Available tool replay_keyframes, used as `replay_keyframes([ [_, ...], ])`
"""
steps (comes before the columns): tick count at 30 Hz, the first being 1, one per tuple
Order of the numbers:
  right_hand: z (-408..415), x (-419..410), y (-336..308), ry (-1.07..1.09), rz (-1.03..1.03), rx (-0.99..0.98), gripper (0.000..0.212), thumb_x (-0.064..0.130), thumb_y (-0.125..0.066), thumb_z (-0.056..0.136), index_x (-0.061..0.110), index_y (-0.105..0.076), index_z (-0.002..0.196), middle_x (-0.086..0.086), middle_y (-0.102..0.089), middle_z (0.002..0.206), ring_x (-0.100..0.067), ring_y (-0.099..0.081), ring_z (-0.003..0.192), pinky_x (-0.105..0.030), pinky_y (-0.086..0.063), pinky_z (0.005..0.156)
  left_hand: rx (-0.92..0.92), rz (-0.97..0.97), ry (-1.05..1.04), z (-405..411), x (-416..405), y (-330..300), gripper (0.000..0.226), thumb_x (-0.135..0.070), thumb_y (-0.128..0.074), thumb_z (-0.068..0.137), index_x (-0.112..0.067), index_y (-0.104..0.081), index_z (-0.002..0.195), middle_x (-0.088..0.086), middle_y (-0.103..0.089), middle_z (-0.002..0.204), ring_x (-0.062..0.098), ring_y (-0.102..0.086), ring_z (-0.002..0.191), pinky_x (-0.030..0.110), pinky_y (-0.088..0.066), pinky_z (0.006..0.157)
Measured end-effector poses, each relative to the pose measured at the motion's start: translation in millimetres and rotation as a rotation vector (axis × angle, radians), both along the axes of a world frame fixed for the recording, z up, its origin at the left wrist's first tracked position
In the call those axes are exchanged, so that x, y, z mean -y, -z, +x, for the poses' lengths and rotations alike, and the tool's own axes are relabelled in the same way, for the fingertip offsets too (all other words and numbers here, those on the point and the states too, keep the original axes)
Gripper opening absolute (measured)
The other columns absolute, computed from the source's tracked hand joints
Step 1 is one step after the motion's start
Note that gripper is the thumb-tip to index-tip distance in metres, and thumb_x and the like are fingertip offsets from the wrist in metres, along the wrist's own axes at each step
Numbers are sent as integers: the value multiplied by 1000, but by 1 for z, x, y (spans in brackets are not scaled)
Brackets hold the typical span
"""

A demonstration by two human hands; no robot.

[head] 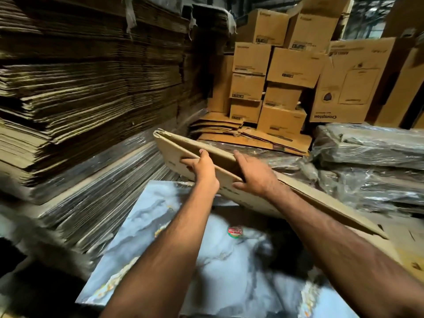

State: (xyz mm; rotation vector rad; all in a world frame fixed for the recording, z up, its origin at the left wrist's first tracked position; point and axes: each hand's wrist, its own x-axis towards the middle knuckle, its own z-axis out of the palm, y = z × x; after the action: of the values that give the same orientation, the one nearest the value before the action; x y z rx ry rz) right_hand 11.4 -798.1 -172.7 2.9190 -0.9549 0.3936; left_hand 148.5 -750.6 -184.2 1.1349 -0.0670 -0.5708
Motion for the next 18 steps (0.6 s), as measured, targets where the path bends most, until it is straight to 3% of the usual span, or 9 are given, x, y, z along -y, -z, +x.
replay_keyframes([
  [2, 0, -1, 12, -21, 8, -39, 66, 40, -73, 83, 17, -39, 134, -9, -59, 131, -29, -57, 115, -39, -51, 93, 35, 29, 69, 5, -10, 27, 90, -44, -51, 96, -25, 14, 155, 11, -29, 157, 30, -42, 135, 50, -37, 111],
  [4, -2, -5, 27, -51, -5, -92, 52, 39, -69, 86, 17, -41, 124, -10, -63, 121, -31, -60, 108, -38, -50, 84, 40, 46, 123, 9, -20, 52, 99, -60, -54, 85, -23, 5, 156, 7, -34, 156, 25, -44, 133, 47, -37, 112],
  [11, -8, -19, 69, -83, -49, -133, 50, 37, -64, 91, 17, -41, 130, -9, -65, 117, -32, -61, 107, -37, -47, 81, 76, 222, 132, 1, -49, 112, 119, -80, -46, 65, -9, -9, 153, 14, -43, 149, 25, -47, 134, 47, -36, 114],
  [13, -12, -18, 82, -50, -26, -135, 45, 34, -61, 92, 19, -42, 129, -8, -65, 117, -32, -61, 107, -37, -46, 81, 162, 276, 207, -19, -68, 112, 110, -69, -52, 80, -5, -4, 154, 17, -35, 154, 25, -39, 138, 42, -29, 118],
  [15, -19, -7, 91, 28, -4, -134, 37, 27, -58, 93, 19, -44, 126, -7, -66, 116, -33, -62, 107, -37, -44, 81, 413, 285, 335, -37, -86, 128, 100, -48, -61, 90, -1, 0, 155, 17, -24, 157, 16, -29, 141, 38, -20, 121],
  [17, -29, 7, 93, 82, 21, -135, 36, 21, -59, 91, 19, -46, 124, -7, -68, 114, -32, -62, 107, -38, -43, 83, 578, 329, 350, -34, -104, 148, 93, -47, -59, 87, 1, -15, 154, 15, -23, 158, 17, -24, 145, 38, -18, 122],
  [18, -37, 14, 95, 85, 39, -124, 36, 20, -60, 89, 19, -48, 123, -7, -68, 113, -32, -62, 106, -38, -43, 83, 524, 329, 248, -18, -107, 160, 85, -49, -56, 88, 0, -28, 151, 15, -29, 156, 22, -28, 146, 40, -21, 121],
])
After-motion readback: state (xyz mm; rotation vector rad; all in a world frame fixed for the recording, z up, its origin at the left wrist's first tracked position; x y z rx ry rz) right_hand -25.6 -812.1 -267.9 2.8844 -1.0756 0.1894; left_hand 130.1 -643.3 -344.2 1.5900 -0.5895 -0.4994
